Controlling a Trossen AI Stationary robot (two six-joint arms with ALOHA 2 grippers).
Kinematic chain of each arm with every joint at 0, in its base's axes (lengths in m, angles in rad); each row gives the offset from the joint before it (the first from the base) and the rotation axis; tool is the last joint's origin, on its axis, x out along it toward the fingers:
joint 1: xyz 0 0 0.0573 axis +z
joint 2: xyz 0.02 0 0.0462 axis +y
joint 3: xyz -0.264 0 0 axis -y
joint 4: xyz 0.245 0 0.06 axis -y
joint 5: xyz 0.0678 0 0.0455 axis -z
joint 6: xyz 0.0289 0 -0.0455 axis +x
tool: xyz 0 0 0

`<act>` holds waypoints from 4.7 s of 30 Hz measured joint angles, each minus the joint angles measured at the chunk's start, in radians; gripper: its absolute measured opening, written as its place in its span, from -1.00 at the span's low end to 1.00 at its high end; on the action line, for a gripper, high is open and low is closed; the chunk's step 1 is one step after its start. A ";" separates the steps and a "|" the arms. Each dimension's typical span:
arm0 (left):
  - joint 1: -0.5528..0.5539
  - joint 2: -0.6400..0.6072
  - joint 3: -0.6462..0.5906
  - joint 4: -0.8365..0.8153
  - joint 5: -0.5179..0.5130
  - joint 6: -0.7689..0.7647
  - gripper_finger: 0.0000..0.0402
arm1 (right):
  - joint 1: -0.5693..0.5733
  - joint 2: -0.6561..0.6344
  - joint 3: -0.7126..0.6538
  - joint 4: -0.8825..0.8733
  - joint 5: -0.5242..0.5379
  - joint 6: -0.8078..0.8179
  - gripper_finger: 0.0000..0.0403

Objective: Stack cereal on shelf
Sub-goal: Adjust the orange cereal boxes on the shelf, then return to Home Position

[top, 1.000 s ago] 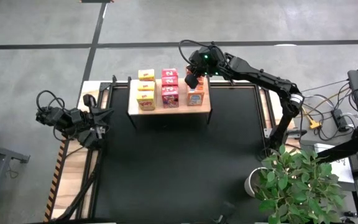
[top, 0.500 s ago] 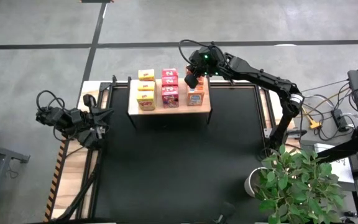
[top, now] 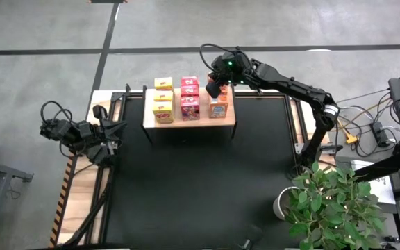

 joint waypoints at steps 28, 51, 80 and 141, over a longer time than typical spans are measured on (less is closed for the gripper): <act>0.000 0.000 0.000 0.000 0.000 0.000 -1.00 | 0.003 -0.005 0.000 -0.006 0.042 0.007 -0.96; 0.000 0.000 0.000 0.001 0.000 0.000 -1.00 | 0.012 -0.022 0.024 -0.044 0.042 -0.038 -0.96; 0.000 0.000 0.000 -0.002 0.000 0.012 -1.00 | -0.050 -0.039 0.112 -0.474 0.128 0.087 -0.96; 0.000 0.000 0.000 -0.065 0.000 -0.022 -1.00 | 0.080 -0.183 0.081 -0.391 0.130 0.033 -0.96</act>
